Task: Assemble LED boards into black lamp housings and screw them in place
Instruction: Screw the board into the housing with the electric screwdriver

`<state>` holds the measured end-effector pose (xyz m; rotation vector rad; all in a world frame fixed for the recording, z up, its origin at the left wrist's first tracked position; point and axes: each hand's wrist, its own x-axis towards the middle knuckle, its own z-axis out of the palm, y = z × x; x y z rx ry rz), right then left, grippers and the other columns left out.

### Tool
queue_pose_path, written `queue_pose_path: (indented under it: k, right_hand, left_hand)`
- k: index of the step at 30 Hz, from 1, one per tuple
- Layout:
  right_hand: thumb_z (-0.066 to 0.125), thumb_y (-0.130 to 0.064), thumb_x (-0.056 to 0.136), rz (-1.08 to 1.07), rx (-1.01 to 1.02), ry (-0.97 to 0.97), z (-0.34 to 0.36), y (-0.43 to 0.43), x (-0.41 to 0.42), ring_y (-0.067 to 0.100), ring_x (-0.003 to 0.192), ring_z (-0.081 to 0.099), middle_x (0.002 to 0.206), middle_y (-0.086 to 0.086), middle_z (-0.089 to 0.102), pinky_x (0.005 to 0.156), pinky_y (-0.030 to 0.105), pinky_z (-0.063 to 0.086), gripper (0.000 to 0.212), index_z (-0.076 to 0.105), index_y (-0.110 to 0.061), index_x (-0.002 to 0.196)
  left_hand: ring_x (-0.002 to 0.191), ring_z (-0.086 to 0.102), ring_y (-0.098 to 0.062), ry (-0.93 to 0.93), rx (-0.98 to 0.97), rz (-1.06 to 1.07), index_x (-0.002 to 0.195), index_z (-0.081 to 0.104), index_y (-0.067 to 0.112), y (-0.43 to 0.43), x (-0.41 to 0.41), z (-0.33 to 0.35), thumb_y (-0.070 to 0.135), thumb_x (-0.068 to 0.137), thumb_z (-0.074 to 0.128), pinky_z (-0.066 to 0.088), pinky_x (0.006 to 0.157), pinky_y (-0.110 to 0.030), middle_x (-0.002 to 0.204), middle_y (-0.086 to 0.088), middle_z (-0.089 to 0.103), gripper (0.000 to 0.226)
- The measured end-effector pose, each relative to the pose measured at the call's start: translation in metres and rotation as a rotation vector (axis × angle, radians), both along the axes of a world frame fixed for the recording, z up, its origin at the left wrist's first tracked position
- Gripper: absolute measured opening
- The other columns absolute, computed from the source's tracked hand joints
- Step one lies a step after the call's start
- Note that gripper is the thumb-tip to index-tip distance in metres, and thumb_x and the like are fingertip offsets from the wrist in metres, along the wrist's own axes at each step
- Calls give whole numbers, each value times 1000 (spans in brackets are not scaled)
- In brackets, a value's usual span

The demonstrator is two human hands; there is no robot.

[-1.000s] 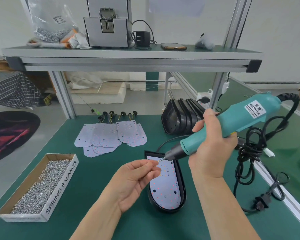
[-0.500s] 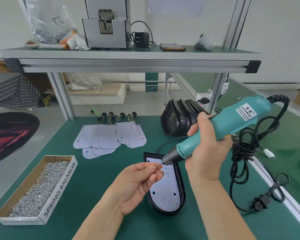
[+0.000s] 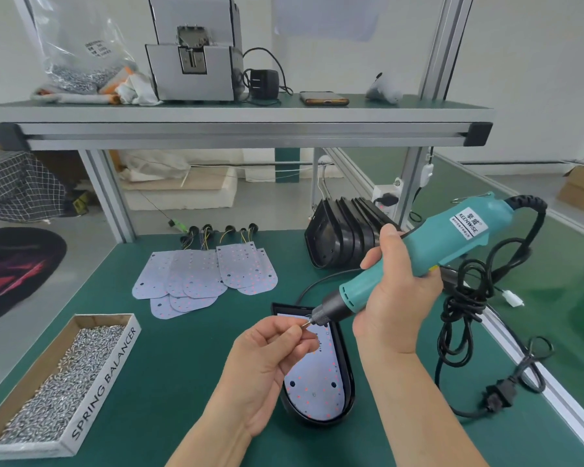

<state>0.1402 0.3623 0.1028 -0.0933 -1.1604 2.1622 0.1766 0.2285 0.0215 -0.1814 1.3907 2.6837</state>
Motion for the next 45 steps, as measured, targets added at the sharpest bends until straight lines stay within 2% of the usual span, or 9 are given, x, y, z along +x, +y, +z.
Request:
queue_pose_path:
  k: [10,12,15,19,22,27,32,39,45]
  right_hand:
    - [71,-31,79,19,68,47,0,-5,-13,15,53,46,53,-2,51,57,25,42,27,60,-30,55]
    - [71,-32,78,16,97,70,1,-6,-17,14,52,46,52,-2,51,56,25,42,26,59,-30,55]
    - [69,-25,83,8,175,108,3,-8,-27,13,51,48,51,-4,51,57,24,44,27,60,-29,58]
    - [67,-14,85,-18,271,103,-8,-19,-44,16,48,47,51,6,48,51,25,41,28,53,-14,61]
    - [69,-18,85,-23,353,65,-24,-30,-57,37,52,45,59,29,45,52,39,43,37,46,6,68]
    - [71,-29,82,10,414,-5,-47,-44,-74,44,59,53,63,28,52,56,50,48,43,51,8,74]
    - [70,-40,78,43,442,-24,-58,-55,-85,38,54,51,59,22,52,51,43,47,48,49,2,71]
    - [71,-35,80,61,498,-28,-64,-58,-89,17,48,43,51,-4,45,49,32,41,39,42,-12,64]
    - [70,-33,81,52,479,2,-62,-55,-81,38,55,52,58,17,53,51,45,47,43,48,2,70]
  left_hand:
    - [79,74,-29,10,-25,-27,101,76,1,-11,-8,-6,12,74,75,59,67,-22,94,-27,73,29]
    - [66,68,-22,-13,-146,40,105,74,2,-20,-10,-10,25,73,78,54,56,-22,86,-20,72,39]
    - [47,40,-12,-130,-421,170,95,66,2,-34,-21,-21,34,81,76,29,41,-20,61,-1,54,36]
    - [53,33,-13,-255,-767,94,76,59,14,-30,-30,-31,60,63,73,24,48,-27,55,9,41,50]
    - [59,38,-17,-254,-911,8,68,52,13,-17,-36,-39,63,56,67,26,56,-29,58,8,44,54]
    - [70,56,-18,-279,-914,-8,86,69,0,-9,-46,-52,46,61,60,44,71,-31,84,-9,74,53]
    - [67,53,-18,-283,-947,4,89,70,2,-8,-48,-57,44,60,58,40,68,-29,75,1,64,53]
    - [66,51,-18,-273,-958,6,80,66,11,-9,-51,-62,45,60,57,39,67,-29,74,1,62,40]
    - [66,51,-18,-253,-916,-3,77,62,17,-11,-53,-64,43,61,60,39,67,-30,74,0,61,30]
